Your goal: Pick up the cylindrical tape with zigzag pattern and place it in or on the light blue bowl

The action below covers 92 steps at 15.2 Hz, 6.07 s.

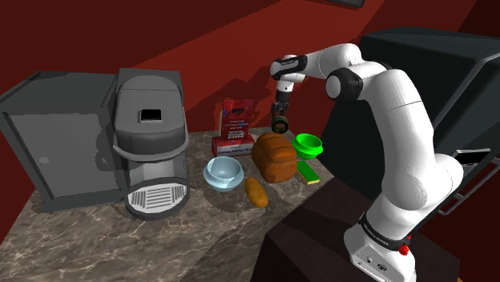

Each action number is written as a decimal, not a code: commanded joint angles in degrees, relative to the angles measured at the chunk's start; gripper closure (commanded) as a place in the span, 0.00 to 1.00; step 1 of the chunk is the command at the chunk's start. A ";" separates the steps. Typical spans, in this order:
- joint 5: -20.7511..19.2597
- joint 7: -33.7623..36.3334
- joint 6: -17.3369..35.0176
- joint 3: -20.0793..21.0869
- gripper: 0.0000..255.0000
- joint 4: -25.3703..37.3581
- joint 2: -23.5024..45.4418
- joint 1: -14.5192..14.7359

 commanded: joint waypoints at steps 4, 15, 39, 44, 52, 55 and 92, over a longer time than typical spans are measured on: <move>-0.34 0.44 -2.76 -0.22 1.00 1.21 -1.61 0.01; -0.78 1.30 -8.49 -0.44 1.00 5.62 -3.09 -0.38; -1.34 -5.79 34.91 -1.82 0.00 -27.46 -4.00 2.21; -1.35 -5.79 34.91 -1.82 0.00 -27.47 -4.01 2.21; -1.35 -5.79 34.92 -1.83 1.00 -27.54 -4.07 2.22; -1.49 -5.72 34.47 -1.96 1.00 -27.59 -4.57 2.31; -8.80 3.91 22.22 -4.89 1.00 -36.19 -26.18 11.20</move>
